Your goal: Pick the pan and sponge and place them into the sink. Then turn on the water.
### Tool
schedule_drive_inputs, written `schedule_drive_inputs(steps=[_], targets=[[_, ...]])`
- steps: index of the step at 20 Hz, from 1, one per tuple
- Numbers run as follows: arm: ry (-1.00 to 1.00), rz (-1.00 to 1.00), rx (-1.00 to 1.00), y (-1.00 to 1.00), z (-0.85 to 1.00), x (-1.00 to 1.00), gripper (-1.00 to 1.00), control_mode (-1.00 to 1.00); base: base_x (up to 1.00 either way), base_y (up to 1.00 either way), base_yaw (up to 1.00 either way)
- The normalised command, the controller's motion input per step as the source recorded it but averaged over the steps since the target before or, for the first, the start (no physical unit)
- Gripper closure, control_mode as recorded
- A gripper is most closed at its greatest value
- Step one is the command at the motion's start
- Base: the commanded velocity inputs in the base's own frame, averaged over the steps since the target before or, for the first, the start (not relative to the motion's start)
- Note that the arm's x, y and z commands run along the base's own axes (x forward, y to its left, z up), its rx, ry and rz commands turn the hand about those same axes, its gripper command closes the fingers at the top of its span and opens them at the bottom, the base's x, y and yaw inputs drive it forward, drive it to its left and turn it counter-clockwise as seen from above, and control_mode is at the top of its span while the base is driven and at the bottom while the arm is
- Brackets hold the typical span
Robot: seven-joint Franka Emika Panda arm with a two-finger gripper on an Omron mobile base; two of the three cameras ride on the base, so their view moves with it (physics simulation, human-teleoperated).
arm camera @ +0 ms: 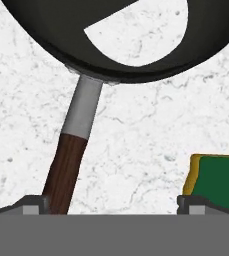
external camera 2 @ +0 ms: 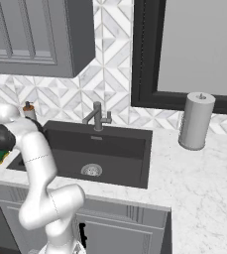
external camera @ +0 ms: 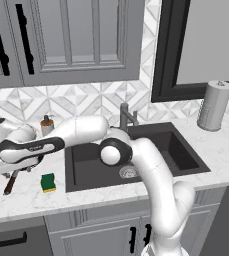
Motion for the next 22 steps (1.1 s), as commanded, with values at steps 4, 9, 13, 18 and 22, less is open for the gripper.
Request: schedule_drive_inputs(steps=[4, 9, 13, 18, 22], targets=[[0.01, 0.0, 0.0, 0.24, -0.19, 0.0, -1.0, -1.0, 0.0, 0.0, 0.0], [0.01, 0.0, 0.0, 0.23, -0.24, 0.0, -1.0, -1.0, 0.0, 0.0, 0.0], [0.02, 0.0, 0.0, 0.24, -0.25, 0.0, -1.0, -1.0, 0.0, 0.0, 0.0], [0.02, 0.0, 0.0, 0.22, -0.19, 0.0, -1.0, -1.0, 0.0, 0.0, 0.0], [0.0, 0.0, 0.0, 0.03, -0.04, 0.0, -1.0, -1.0, 0.0, 0.0, 0.0]])
